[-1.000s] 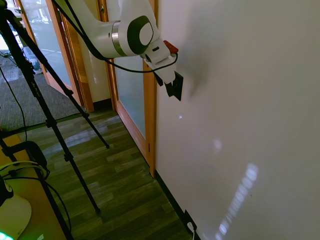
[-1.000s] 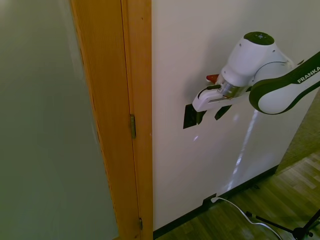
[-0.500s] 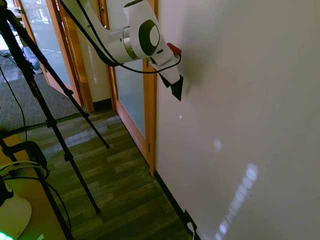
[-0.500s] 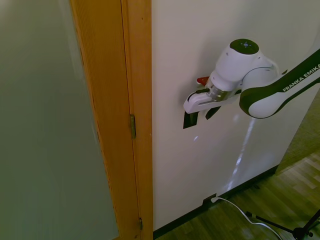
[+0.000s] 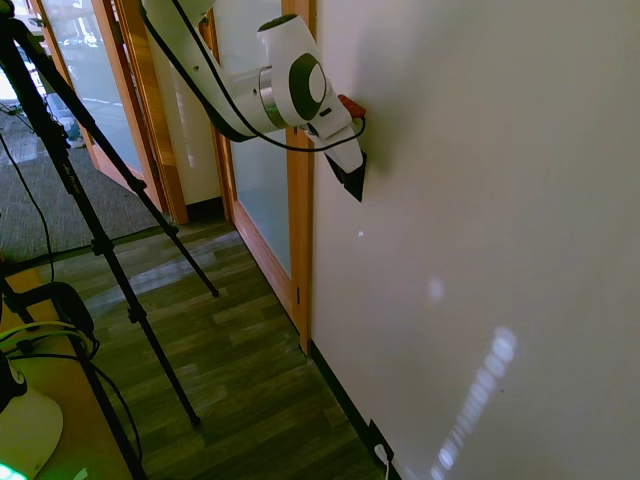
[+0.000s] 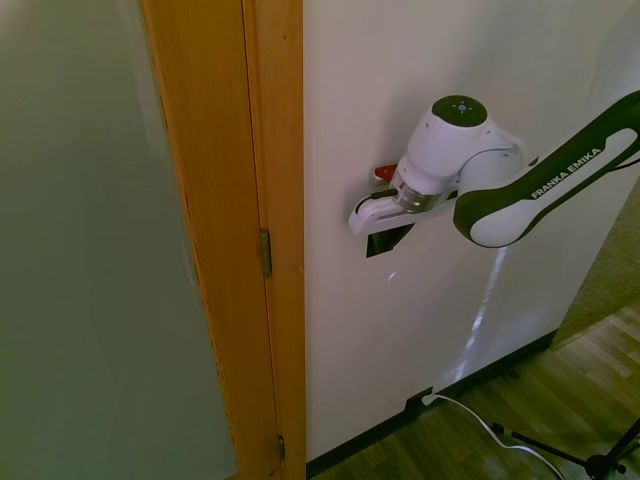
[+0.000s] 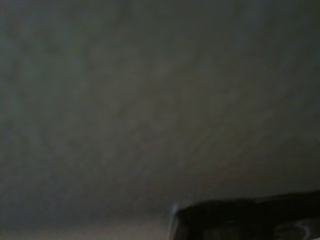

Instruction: Turn on the light

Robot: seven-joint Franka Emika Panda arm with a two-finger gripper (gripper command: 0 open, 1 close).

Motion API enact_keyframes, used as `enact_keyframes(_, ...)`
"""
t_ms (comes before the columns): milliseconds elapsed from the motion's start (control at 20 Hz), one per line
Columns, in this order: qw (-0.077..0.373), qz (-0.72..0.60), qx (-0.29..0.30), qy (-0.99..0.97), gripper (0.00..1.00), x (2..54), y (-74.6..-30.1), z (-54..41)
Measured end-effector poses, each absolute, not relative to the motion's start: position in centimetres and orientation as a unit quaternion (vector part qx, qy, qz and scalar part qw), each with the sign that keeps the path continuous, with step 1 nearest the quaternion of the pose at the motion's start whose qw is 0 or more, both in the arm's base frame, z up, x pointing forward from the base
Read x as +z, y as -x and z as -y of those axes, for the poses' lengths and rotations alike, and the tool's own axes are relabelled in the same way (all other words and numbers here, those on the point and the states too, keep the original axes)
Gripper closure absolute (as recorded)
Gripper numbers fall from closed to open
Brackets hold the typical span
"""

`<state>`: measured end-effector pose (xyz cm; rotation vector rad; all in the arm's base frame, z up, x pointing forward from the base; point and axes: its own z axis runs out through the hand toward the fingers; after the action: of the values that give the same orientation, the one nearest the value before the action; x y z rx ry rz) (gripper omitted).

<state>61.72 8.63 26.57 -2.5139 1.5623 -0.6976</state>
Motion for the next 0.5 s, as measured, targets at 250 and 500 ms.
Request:
enact_keyframes(250,0.056,-0.524,-0.236,0.816,1.00,26.7,-61.4,-8.0)
enact_keyframes(500,0.077,-0.524,-0.262,0.807,1.00,29.4,-60.3,-8.1)
